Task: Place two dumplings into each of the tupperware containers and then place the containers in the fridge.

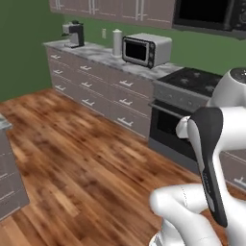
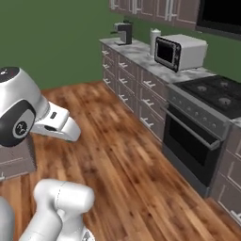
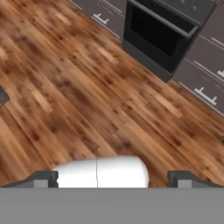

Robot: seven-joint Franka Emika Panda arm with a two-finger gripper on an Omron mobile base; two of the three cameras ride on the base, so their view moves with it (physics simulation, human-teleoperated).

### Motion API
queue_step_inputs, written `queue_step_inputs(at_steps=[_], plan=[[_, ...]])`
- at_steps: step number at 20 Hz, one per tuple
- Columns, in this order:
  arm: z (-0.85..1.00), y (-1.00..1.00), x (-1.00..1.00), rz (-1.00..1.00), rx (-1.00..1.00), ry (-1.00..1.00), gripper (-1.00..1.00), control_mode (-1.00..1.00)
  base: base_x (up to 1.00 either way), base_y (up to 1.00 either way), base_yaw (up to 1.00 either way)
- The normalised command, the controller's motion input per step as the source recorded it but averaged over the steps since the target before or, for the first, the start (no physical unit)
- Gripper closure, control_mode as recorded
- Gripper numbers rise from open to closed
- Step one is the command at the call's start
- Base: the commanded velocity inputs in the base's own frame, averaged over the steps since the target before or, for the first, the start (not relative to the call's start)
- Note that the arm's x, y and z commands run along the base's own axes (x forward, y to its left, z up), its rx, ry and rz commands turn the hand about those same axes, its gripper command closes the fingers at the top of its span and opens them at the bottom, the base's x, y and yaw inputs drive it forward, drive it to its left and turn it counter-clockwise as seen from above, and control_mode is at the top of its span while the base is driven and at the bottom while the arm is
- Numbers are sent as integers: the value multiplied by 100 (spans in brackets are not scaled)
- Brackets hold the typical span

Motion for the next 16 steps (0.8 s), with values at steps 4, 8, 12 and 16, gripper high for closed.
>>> queue_step_inputs(at_steps=[4,8,12,16], plan=[[0,0,0,0,0,0,-100,100,100,0,1],[0,0,0,0,0,0,-100,100,100,0,10],[0,0,0,0,0,0,-100,100,100,-2,17],[0,0,0,0,0,0,-100,100,100,-4,15]])
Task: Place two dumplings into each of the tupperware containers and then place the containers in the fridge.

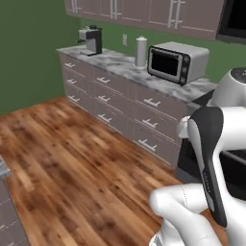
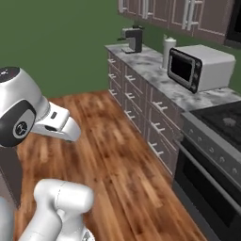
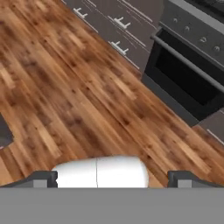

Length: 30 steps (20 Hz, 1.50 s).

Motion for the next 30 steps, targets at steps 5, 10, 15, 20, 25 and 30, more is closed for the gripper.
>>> queue_step_inputs(at_steps=[5,10,15,20,25,30], plan=[[0,0,0,0,0,0,-100,100,100,-11,23],[0,0,0,0,0,0,-100,100,100,-8,28],[0,0,0,0,0,0,-100,100,100,-3,31],[0,0,0,0,0,0,-100,100,100,-3,30],[0,0,0,0,0,0,-100,100,100,-6,29],[0,0,0,0,0,0,-100,100,100,-16,22]])
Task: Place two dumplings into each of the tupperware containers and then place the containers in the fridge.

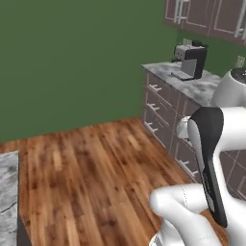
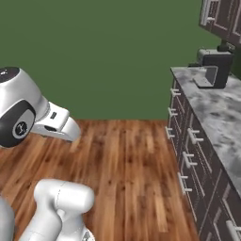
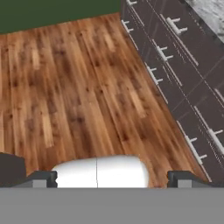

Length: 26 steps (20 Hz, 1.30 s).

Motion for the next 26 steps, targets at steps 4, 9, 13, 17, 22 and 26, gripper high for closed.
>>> queue_step_inputs(at_steps=[4,9,13,17,22,26], plan=[[0,0,0,0,0,0,-100,100,100,-32,18],[0,0,0,0,0,0,-100,100,100,-44,17],[0,0,0,0,0,0,-100,100,100,-39,18],[0,0,0,0,0,0,-100,100,100,-35,22],[0,0,0,0,0,0,-100,100,100,-11,35],[0,0,0,0,0,0,-100,100,100,0,53]])
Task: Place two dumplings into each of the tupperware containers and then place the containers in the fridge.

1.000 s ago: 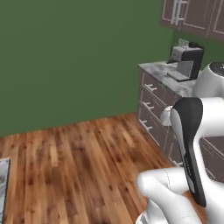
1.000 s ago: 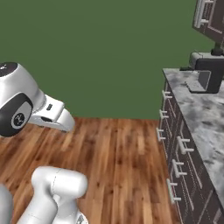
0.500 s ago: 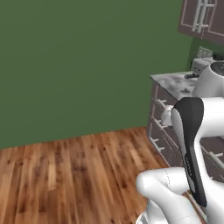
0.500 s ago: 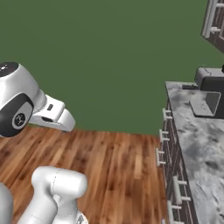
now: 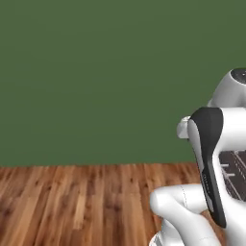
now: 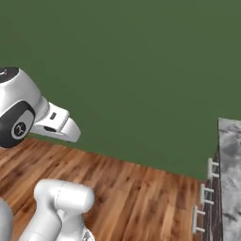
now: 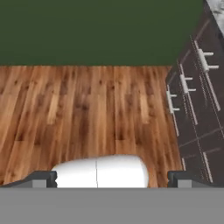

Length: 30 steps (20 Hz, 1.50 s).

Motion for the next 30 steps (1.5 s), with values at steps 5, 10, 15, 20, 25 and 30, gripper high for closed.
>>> queue_step_inputs(at_steps=[5,10,15,20,25,30], plan=[[0,0,0,0,0,0,-100,100,100,-2,69],[0,0,0,0,0,0,-100,100,100,-3,75],[0,0,0,0,0,0,-100,100,100,-3,76],[0,0,0,0,0,0,-100,100,100,-3,78],[0,0,0,0,0,0,-100,100,97,-5,81],[0,0,0,0,0,0,-100,100,100,-10,77]])
